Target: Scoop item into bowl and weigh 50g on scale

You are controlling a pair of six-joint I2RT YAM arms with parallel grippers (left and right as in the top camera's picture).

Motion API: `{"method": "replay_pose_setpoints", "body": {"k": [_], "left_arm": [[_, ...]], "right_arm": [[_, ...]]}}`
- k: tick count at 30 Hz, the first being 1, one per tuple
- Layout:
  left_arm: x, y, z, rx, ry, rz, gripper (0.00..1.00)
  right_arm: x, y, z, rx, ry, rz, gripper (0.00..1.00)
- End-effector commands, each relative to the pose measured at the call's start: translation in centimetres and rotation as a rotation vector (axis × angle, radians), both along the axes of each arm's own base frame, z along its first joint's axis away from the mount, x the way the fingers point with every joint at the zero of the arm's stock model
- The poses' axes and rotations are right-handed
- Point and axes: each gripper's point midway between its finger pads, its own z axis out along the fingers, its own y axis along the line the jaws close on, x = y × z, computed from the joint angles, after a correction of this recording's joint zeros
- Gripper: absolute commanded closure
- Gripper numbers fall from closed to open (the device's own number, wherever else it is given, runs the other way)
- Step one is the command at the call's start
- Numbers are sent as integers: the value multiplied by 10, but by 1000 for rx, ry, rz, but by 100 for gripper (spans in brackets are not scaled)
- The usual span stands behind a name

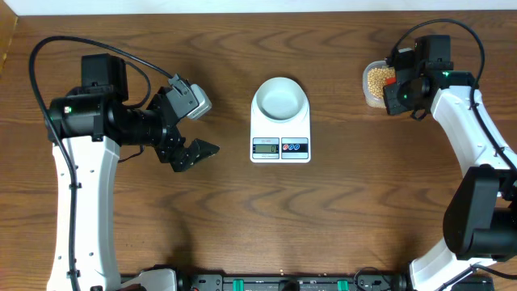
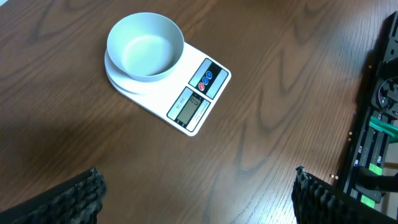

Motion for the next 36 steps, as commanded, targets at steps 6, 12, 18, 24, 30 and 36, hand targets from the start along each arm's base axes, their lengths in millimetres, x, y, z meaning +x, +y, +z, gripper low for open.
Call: {"method": "replay_pose_setpoints", "body": {"k": [6,12,18,24,30,36], "left_arm": [[-2,1,-2,4,7,-3,2],[-2,1,-2,4,6,-3,2],[-2,1,-2,4,6,-3,2],[-2,1,-2,4,7,-3,2],[-2,1,-2,4,7,-3,2],[-2,1,-2,4,6,-3,2]], "right_arm": [[-8,-19,-8,-36,50,-82,99],[-2,-19,-2,-52,16,-48,99],[-1,-19,24,-53,-50,-50,99],[-2,-19,41,-78,-89,-13,99],[-1,-28,42,-156,-89,-23,99],[6,-30,45,-176,-120,-18,99]]}}
